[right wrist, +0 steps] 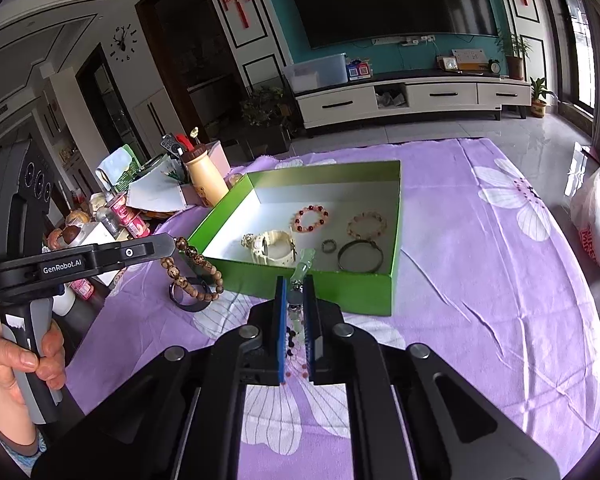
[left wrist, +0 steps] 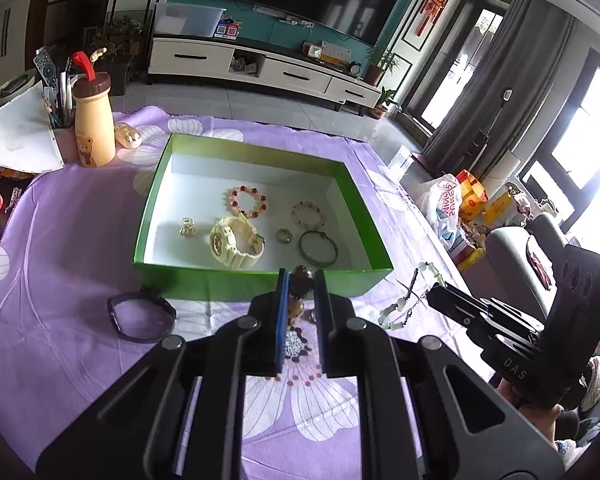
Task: Organize jewelry
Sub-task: 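Carry both bracelets with both tools up over the green box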
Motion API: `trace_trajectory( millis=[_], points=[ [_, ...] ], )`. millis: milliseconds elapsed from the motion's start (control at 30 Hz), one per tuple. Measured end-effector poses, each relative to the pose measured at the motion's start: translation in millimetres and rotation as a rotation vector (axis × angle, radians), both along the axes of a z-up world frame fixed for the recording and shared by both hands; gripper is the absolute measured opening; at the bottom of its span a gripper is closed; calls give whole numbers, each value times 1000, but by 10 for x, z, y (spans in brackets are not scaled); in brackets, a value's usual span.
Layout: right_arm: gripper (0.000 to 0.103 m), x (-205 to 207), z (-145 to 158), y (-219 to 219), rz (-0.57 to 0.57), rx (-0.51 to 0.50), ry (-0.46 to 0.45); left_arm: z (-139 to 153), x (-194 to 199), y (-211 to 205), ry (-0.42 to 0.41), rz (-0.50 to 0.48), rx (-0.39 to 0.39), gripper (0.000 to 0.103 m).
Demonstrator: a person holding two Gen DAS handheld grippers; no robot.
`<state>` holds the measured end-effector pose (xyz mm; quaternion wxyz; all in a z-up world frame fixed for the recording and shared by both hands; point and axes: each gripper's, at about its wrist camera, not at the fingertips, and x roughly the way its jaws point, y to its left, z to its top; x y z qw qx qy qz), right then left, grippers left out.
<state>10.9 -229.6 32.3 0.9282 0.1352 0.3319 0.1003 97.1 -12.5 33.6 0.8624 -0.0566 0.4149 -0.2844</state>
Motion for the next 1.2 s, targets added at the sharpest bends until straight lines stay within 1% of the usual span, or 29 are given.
trace_trajectory(
  millis=[200,367,633,933,1067,1200],
  points=[
    [7,158,123,4,7,-8,-29,97,195,-19,-3,17,-5,12],
    [7,273,161,10,12,-18,-37,174,357,-27,-15,34,-6,12],
    [7,584,203,3,15,-18,-33,217,661,-94,-18,61,28,12],
    [7,1026,229,43,25,-25,-12,135,1037,-169,2,90,56,12],
    [7,1196,168,50,24,-31,8,58,1168,-162,23,109,55,12],
    [7,1374,58,32,22,-22,50,-17,1277,-179,36,122,68,12]
  ],
)
